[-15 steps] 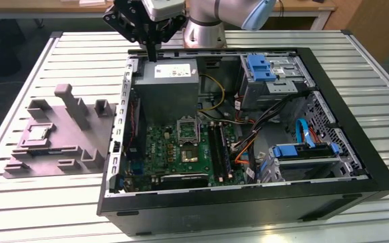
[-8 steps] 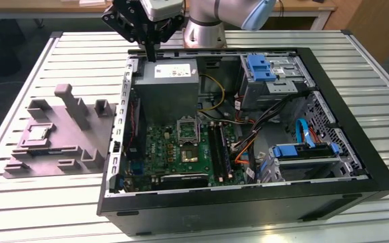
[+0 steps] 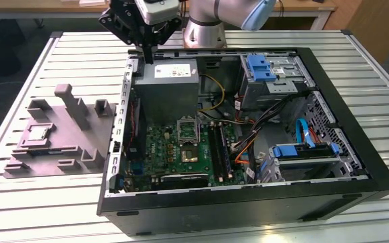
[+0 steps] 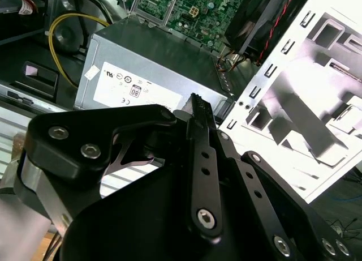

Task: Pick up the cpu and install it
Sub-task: 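Reach for the cpu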

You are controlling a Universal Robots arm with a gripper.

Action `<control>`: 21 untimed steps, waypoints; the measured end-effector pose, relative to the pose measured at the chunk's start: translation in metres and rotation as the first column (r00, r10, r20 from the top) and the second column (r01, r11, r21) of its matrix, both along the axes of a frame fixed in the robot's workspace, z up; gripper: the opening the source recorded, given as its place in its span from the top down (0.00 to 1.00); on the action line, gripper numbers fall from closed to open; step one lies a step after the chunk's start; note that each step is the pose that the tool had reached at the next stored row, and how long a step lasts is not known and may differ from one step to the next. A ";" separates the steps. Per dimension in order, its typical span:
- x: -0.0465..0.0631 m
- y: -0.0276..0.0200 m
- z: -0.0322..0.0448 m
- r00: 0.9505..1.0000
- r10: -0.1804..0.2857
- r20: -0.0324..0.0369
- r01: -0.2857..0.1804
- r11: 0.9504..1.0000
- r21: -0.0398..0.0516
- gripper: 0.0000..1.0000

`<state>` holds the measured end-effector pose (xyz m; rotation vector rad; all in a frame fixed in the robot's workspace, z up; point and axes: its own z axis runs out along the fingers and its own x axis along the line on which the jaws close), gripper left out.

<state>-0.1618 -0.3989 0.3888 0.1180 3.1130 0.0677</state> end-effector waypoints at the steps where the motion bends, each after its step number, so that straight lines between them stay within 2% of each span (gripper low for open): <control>1: 0.000 0.0000 0.0000 1.000 0.000 0.000 0.000 1.000 0.000 0.89; 13: -0.002 0.0000 -0.0002 1.000 0.000 0.000 0.000 1.000 0.000 0.89; 15: -0.007 0.0000 -0.0020 1.000 0.000 0.000 0.000 1.000 0.000 0.89; 21: -0.008 0.0000 -0.0023 1.000 0.000 0.000 0.000 1.000 0.000 0.89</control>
